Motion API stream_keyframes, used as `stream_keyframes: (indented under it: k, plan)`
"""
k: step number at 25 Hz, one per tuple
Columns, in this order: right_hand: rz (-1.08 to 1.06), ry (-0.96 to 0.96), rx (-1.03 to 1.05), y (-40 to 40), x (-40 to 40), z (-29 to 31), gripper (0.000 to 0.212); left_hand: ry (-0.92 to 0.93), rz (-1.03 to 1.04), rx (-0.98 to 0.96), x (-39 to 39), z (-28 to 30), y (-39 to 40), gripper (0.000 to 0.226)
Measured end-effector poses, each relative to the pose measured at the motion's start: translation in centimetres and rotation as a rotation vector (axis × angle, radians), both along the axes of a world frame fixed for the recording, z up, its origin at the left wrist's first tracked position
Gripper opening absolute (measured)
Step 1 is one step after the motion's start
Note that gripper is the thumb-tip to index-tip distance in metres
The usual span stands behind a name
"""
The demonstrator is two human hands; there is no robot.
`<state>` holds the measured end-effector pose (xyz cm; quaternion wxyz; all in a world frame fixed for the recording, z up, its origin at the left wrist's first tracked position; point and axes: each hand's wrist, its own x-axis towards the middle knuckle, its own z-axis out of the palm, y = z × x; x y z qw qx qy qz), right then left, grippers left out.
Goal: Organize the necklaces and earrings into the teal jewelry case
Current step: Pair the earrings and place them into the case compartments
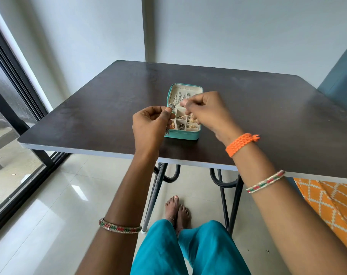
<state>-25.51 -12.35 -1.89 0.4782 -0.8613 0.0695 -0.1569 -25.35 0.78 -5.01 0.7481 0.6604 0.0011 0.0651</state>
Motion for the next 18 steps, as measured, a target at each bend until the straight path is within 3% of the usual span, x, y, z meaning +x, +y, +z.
stream_keyframes:
  k: [2, 3, 8, 12, 16, 18]
  plan:
    - [0.112, 0.037, 0.221, 0.0, -0.4, 1.0, 0.010, -0.042, -0.050, 0.051, 0.4, 0.3, -0.5, 0.009]
    - [0.119, 0.024, 0.230, 0.0, -0.4, 1.2, 0.004, -0.064, -0.075, 0.077, 0.8, 0.4, -0.8, 0.008]
    - [0.017, -0.018, 0.205, -0.9, 0.4, 0.4, 0.008, -0.059, -0.173, 0.210, 2.6, 1.0, -1.4, 0.008]
    - [-0.023, 0.015, 0.036, -1.3, 1.1, -0.6, 0.016, -0.080, -0.153, 0.375, 2.5, 0.5, -1.6, 0.004]
    - [-0.001, 0.083, -0.011, -1.5, 1.0, -0.1, 0.017, -0.227, -0.012, 0.772, 1.6, 0.9, -1.5, 0.017]
    - [0.025, 0.165, -0.042, -1.5, 1.1, 0.2, 0.018, -0.207, -0.034, 0.819, 1.5, 1.5, -1.0, 0.019]
